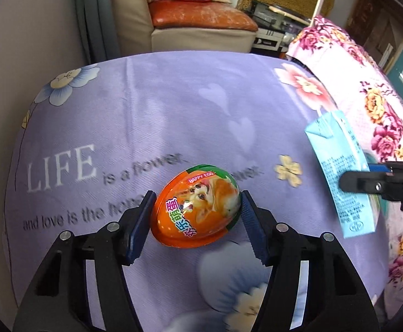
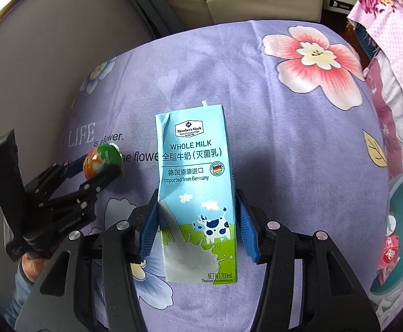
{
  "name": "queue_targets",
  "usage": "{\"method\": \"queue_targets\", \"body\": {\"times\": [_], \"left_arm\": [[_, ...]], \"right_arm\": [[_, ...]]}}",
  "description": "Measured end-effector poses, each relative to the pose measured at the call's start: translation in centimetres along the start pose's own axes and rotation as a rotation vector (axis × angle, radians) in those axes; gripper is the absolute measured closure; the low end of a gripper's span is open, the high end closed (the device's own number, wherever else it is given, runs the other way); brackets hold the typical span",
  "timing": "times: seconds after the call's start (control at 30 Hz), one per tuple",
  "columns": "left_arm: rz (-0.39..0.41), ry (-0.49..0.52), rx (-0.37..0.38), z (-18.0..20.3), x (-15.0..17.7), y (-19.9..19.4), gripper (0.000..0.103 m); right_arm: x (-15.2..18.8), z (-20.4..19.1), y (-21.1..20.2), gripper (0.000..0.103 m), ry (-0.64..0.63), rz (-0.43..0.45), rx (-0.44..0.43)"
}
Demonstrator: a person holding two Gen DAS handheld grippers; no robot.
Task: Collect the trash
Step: 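Carry the egg cup and milk carton over the wastebasket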
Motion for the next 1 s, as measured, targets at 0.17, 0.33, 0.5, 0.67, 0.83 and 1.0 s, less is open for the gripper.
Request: {"method": "queue_targets", "body": {"times": [0.17,0.33,0.5,0.67,0.83,1.0], "left_arm": [[0.001,0.039,0.019,3.7,1.3,-1.1,0.041],[-0.009,0.091,0.03,7.9,2.7,-1.7,0.041],[-0.012,0.131,0.045,12.0,3.4,-2.3,0.041],[-0.009,0.176,0.054,16.4,3.9,-3.1,0.04],[-0.009,0.227,0.075,21.0,4.1,-3.6,0.04],[-0.017,0.294,0.094,26.4,4.1,-3.3,0.04]], "right_arm": [[2.4,2.2,-2.2,0.054,0.035,0.046,-0.014],[4.6,4.4,-4.2,0.054,0.07,0.087,-0.014],[7.2,7.4,-6.2,0.054,0.115,0.127,-0.035],[9.4,11.1,-8.7,0.054,0.169,0.182,-0.057],[11.3,14.5,-10.6,0.054,0.214,0.225,-0.058],[13.8,19.5,-13.5,0.054,0.278,0.284,-0.043]]}}
Point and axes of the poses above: each gripper's, at about its wrist camera, not at the fingertips, and y roughly the way its jaws point, z to its right, x to its underside, the point moved 8 cm from there along y, roughly the way its jaws point, and after that the axes turned 14 degrees about -z, right-handed, at the moved point
